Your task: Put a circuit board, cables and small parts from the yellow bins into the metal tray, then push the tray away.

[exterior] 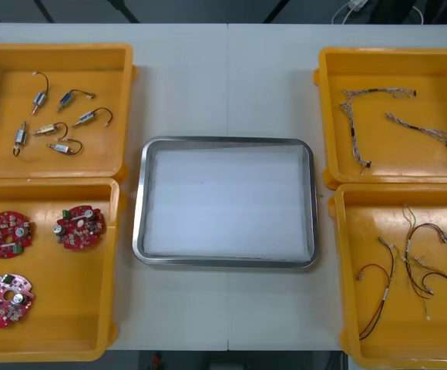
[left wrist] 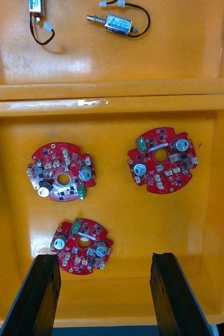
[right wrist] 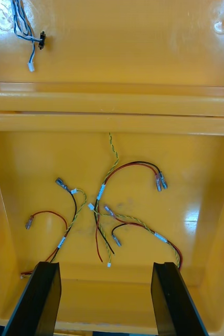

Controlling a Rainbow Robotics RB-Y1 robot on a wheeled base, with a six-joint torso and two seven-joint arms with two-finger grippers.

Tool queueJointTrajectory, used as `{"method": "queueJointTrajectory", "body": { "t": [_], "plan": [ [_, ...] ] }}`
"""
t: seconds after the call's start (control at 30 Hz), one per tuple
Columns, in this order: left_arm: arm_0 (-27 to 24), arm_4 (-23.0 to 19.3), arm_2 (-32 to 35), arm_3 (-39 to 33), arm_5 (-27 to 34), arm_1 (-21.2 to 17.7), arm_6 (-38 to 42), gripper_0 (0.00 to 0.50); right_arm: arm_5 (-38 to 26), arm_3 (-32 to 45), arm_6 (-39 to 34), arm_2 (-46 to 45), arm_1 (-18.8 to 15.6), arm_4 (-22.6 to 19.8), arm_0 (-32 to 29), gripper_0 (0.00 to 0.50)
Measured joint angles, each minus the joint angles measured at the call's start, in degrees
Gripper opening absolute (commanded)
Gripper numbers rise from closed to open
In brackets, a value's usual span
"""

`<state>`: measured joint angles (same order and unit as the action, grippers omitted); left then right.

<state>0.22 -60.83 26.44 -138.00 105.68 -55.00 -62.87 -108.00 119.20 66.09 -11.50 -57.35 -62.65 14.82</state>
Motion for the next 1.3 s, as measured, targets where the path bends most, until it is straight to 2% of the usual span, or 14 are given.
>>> {"method": "queueJointTrajectory", "body": {
  "t": [1.3],
  "plan": [
    [0.0,0.0,0.0,0.0,0.0,0.0,0.0,0.5,0.0,0.0,0.0,0.0,0.0,0.0,0.0,0.5]
  ]
}}
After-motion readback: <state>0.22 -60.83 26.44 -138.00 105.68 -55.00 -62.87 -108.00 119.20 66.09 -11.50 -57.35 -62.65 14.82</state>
